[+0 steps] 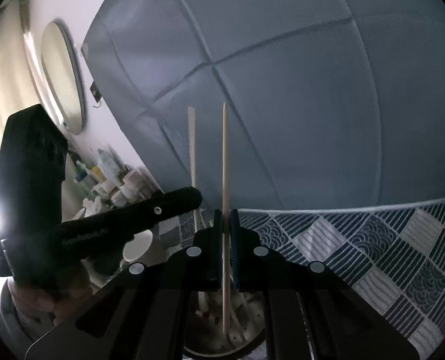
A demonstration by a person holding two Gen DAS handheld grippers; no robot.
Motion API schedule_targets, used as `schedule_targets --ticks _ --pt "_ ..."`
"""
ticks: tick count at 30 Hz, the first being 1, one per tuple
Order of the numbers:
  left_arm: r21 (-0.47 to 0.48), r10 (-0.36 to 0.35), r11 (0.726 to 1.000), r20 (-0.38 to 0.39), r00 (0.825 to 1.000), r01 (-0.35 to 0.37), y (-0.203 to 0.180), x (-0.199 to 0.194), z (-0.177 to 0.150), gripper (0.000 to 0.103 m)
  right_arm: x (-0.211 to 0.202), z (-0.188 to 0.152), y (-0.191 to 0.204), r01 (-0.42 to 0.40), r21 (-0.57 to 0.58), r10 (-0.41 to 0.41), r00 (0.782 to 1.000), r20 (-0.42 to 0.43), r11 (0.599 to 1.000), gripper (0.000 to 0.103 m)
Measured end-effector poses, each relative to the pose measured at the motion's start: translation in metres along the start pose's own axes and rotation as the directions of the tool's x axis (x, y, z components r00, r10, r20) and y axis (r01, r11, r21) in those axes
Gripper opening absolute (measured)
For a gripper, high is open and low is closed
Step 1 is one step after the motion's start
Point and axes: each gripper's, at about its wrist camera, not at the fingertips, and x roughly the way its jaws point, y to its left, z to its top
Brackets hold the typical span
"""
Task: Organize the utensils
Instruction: 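Lower both held sticks into the black cup and open both tools, then move both open tools back down to the sticks on the cloth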
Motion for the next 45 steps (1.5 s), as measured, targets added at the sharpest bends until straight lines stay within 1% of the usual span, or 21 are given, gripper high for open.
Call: schedule_targets --ticks 2,8,10,11,15,17,19,20,22,24,28,30,31,33,35,36,39,41,42,44,45 --pt "0.009 -0.006 1.000 0.008 1.000 0.005 0.000 0.002 -0.005 0.005 0.001 -0.007 -0.003 -0.002 0.012 0.003 1.000 -0.017 1.000 0.005" --pt "0.033 -0.005 0.999 -0.025 1.000 0.006 -0.004 0.007 -0.018 0.005 0.002 -0.023 -0.006 0.008 0.013 -0.008 0.999 -0.051 1.000 0.005" --pt "0.040 0.005 0.999 -0.034 0.999 -0.004 -0.005 0.007 -0.021 0.005 -0.001 -0.025 -0.006 0.011 0.008 -0.011 0.998 -0.056 1.000 0.005" --pt "0.042 0.009 0.999 -0.038 0.999 -0.008 -0.005 0.006 -0.022 0.005 -0.002 -0.025 -0.006 0.013 0.004 -0.013 0.998 -0.056 1.000 0.007" --pt "0.051 0.042 0.998 -0.047 0.998 -0.039 -0.007 0.002 -0.026 0.005 -0.010 -0.026 -0.004 0.023 -0.002 -0.023 0.998 -0.056 1.000 0.008" --pt "0.048 0.044 0.998 -0.048 0.998 -0.042 -0.008 -0.002 -0.027 0.005 -0.015 -0.027 -0.002 0.034 -0.007 -0.034 0.998 -0.051 0.999 0.008" --pt "0.044 0.053 0.998 -0.051 0.997 -0.051 -0.008 -0.005 -0.028 0.009 -0.021 -0.026 -0.001 0.044 -0.010 -0.044 0.998 -0.048 0.999 0.009" --pt "0.044 0.058 0.998 -0.050 0.997 -0.055 -0.009 -0.008 -0.028 0.009 -0.024 -0.026 -0.001 0.049 -0.011 -0.050 0.998 -0.046 0.999 0.009" --pt "0.043 0.061 0.997 -0.048 0.997 -0.059 -0.009 -0.013 -0.029 0.016 -0.030 -0.025 -0.001 0.072 -0.011 -0.073 0.997 -0.040 0.997 0.010" --pt "0.041 0.062 0.997 -0.054 0.997 -0.059 -0.010 -0.018 -0.029 0.020 -0.037 -0.024 -0.001 0.099 -0.005 -0.099 0.995 -0.025 0.995 0.022" --pt "0.048 0.064 0.997 -0.060 0.996 -0.061 -0.014 -0.027 -0.031 0.028 -0.051 -0.022 0.000 0.130 -0.009 -0.130 0.991 -0.015 0.991 0.031" --pt "0.048 0.070 0.997 -0.062 0.996 -0.067 -0.015 -0.030 -0.033 0.031 -0.055 -0.023 0.001 0.146 -0.019 -0.146 0.989 -0.015 0.989 0.038" --pt "0.045 0.070 0.997 -0.064 0.995 -0.068 -0.015 -0.031 -0.034 0.033 -0.057 -0.024 0.001 0.151 -0.023 -0.152 0.988 -0.016 0.988 0.040" --pt "0.045 0.076 0.996 -0.071 0.995 -0.073 -0.016 -0.032 -0.036 0.037 -0.061 -0.025 0.001 0.162 -0.029 -0.163 0.987 -0.017 0.986 0.049" --pt "0.053 0.087 0.995 -0.073 0.994 -0.083 -0.017 -0.033 -0.039 0.038 -0.065 -0.026 0.000 0.166 -0.029 -0.166 0.986 -0.014 0.986 0.050" --pt "0.055 0.091 0.995 -0.076 0.993 -0.087 -0.018 -0.033 -0.040 0.039 -0.065 -0.027 -0.001 0.169 -0.028 -0.170 0.985 -0.018 0.985 0.054" --pt "0.060 0.101 0.994 -0.084 0.991 -0.097 -0.019 -0.034 -0.044 0.041 -0.068 -0.029 -0.001 0.184 -0.035 -0.185 0.983 -0.021 0.982 0.058" --pt "0.061 0.110 0.993 -0.085 0.990 -0.105 -0.018 -0.035 -0.047 0.046 -0.071 -0.031 -0.002 0.196 -0.036 -0.197 0.980 -0.024 0.980 0.063" --pt "0.060 0.112 0.992 -0.083 0.990 -0.107 -0.018 -0.036 -0.049 0.050 -0.072 -0.032 -0.002 0.199 -0.037 -0.200 0.980 -0.023 0.979 0.064" --pt "0.057 0.113 0.992 -0.081 0.990 -0.108 -0.017 -0.037 -0.053 0.055 -0.074 -0.035 -0.003 0.208 -0.036 -0.209 0.978 -0.026 0.978 0.068" --pt "0.057 0.119 0.992 -0.082 0.990 -0.115 -0.017 -0.038 -0.054 0.061 -0.075 -0.037 -0.003 0.211 -0.035 -0.212 0.977 -0.030 0.977 0.069"
